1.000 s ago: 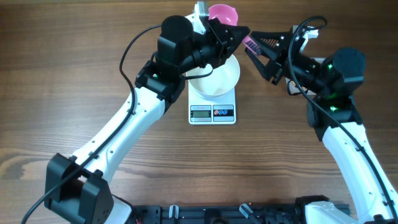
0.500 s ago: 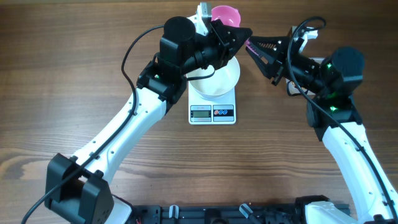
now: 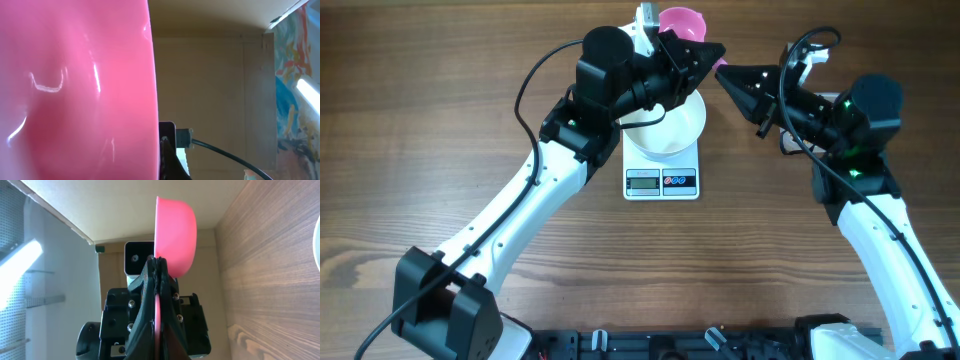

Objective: Scoop item into bowl and weigh 150g on scale

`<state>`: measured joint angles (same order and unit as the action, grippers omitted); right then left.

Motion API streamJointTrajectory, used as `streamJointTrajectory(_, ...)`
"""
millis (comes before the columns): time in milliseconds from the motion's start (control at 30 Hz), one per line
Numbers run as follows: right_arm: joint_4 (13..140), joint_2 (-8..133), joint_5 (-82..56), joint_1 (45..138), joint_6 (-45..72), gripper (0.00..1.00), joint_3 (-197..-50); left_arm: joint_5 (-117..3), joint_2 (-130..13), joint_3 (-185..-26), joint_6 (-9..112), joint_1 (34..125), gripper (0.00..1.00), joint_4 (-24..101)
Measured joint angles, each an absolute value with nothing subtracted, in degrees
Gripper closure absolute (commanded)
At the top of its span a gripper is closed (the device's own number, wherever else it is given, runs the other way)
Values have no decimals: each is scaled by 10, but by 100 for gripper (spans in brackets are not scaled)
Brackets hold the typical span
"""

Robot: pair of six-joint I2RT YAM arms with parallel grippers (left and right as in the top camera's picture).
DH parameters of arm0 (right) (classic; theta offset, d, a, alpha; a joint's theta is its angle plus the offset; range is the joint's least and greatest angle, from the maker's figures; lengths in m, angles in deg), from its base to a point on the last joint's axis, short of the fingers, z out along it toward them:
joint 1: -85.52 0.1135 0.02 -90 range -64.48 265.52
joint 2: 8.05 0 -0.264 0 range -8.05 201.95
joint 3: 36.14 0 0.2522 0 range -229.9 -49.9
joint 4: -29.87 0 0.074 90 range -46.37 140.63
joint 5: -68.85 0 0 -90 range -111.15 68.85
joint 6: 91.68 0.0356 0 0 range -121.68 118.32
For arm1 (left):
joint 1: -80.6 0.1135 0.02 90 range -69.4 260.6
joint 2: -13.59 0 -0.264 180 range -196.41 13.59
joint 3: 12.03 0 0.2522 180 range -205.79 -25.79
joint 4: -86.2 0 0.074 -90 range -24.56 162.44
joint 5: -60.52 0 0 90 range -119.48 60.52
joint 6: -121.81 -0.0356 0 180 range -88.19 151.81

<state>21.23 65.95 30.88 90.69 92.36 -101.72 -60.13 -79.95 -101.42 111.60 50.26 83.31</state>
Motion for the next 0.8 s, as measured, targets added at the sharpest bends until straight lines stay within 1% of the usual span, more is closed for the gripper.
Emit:
streamJointTrajectory(33, 212, 659, 309, 907, 920, 95, -1017, -601, -799, -1014, 1116, 503, 76, 833)
streamJointTrajectory(67, 212, 659, 309, 907, 916, 96, -1017, -601, -799, -1014, 1116, 503, 66, 833)
streamJointTrajectory(100, 211, 659, 309, 907, 912, 95, -1017, -601, -799, -1014, 1112, 503, 60, 832)
streamJointTrajectory(167, 209, 659, 309, 907, 897, 95, -1017, -601, -799, -1014, 1113, 503, 44, 829)
streamJointTrajectory(200, 208, 659, 306, 907, 884, 95, -1017, -601, -799, -1014, 1110, 503, 41, 829)
streamJointTrajectory(267, 209, 659, 296, 907, 868, 95, -1017, -599, -799, -1014, 1097, 503, 30, 829)
streamJointTrajectory(400, 227, 659, 272, 882, 827, 95, -1018, -597, -799, -1014, 1055, 503, 29, 829)
streamJointTrajectory(467, 259, 659, 263, 854, 804, 95, -1022, -597, -799, -1014, 1042, 503, 27, 831)
streamJointTrajectory(500, 290, 659, 259, 843, 787, 95, -1030, -597, -799, -1014, 1032, 503, 24, 832)
streamJointTrajectory(567, 386, 660, 237, 825, 737, 95, -1064, -597, -799, -1014, 998, 503, 21, 831)
streamJointTrajectory(667, 584, 660, 180, 818, 627, 95, -1158, -597, -799, -1014, 941, 506, 19, 822)
streamJointTrajectory(733, 718, 660, 111, 818, 534, 95, -1248, -597, -797, -1014, 902, 517, 19, 793)
streamJointTrajectory(800, 798, 660, 52, 818, 471, 96, -1309, -598, -780, -1015, 848, 543, 19, 728)
